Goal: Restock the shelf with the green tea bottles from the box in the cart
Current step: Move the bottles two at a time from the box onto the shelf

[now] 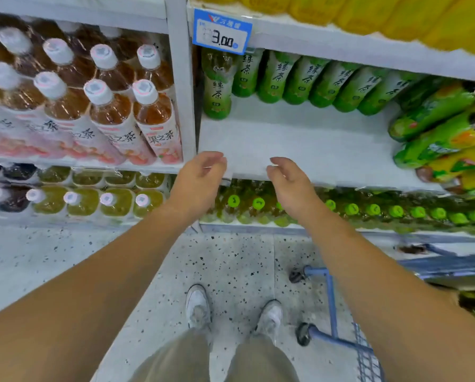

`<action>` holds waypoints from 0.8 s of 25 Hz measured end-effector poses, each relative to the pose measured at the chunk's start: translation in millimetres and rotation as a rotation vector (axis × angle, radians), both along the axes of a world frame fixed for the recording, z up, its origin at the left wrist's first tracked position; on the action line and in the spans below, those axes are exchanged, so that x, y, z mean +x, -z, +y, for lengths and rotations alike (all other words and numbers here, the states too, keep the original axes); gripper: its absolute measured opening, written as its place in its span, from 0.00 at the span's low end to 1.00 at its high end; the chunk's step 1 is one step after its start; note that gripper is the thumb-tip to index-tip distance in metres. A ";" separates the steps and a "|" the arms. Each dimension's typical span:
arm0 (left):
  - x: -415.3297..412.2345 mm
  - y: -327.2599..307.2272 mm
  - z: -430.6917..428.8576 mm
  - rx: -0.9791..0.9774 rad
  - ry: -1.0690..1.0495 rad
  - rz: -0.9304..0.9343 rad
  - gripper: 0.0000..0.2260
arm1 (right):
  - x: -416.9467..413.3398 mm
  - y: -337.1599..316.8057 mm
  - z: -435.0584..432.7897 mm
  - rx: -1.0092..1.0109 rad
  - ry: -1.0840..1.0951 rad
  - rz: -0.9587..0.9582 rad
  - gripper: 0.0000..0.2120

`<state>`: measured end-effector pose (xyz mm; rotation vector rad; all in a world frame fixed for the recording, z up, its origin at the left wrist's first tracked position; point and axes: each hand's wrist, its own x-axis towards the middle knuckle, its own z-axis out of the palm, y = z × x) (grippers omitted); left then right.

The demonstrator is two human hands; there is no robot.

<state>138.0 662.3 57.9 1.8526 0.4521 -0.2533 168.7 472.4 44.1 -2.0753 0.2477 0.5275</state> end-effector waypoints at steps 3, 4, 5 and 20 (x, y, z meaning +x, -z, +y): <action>-38.6 -27.7 1.4 -0.006 0.057 0.028 0.18 | -51.3 -26.3 -13.1 -0.011 -0.011 0.030 0.22; -49.0 -37.4 -0.2 0.004 0.075 0.030 0.18 | -67.1 -34.8 -17.4 -0.020 0.005 0.039 0.22; -59.9 -47.4 -3.0 0.010 0.097 0.036 0.18 | -83.5 -43.4 -22.7 -0.022 0.021 0.048 0.22; -208.2 -123.9 -166.9 0.011 0.372 0.026 0.21 | -286.3 -132.9 -189.0 0.090 0.279 0.014 0.24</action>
